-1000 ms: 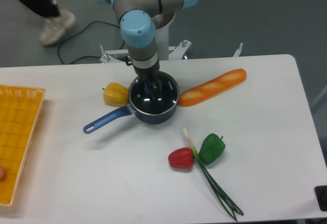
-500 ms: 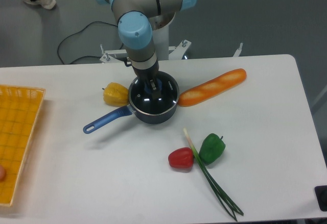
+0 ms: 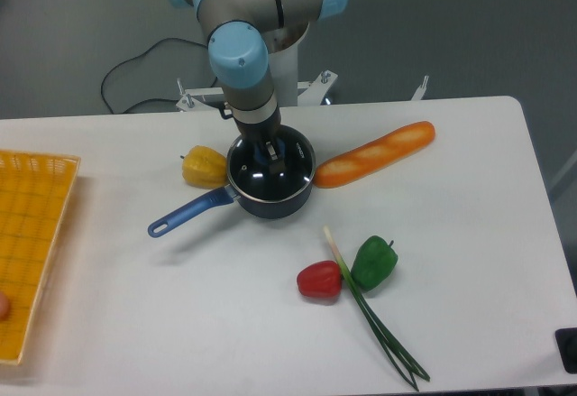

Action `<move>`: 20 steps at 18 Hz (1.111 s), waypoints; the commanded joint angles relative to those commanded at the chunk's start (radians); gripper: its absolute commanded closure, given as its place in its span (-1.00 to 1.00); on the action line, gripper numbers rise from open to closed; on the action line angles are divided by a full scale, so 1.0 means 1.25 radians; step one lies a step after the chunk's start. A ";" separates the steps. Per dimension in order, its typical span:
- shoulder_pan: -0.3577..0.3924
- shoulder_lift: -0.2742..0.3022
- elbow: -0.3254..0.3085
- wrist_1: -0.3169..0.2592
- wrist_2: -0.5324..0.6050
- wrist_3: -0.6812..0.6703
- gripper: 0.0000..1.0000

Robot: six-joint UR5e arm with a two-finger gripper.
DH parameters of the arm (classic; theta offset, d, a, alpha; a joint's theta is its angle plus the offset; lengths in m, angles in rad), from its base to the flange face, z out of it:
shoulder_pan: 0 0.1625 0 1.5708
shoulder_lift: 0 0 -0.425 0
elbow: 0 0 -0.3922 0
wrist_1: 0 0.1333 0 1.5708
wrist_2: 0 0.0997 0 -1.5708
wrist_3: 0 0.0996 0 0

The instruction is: Open the lid

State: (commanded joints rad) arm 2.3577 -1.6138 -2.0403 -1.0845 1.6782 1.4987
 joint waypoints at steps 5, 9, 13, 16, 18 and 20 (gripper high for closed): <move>0.000 -0.006 0.032 -0.010 0.001 0.000 -0.19; 0.005 -0.010 0.076 -0.065 -0.002 0.001 -0.19; 0.012 -0.026 0.130 -0.102 -0.010 0.001 -0.19; 0.027 -0.026 0.155 -0.112 -0.034 0.000 -0.19; 0.047 -0.027 0.169 -0.123 -0.059 0.000 -0.19; 0.055 -0.028 0.194 -0.139 -0.061 0.001 -0.19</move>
State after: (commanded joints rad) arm 2.4267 -1.6490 -1.7980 -1.2578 1.6015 1.5002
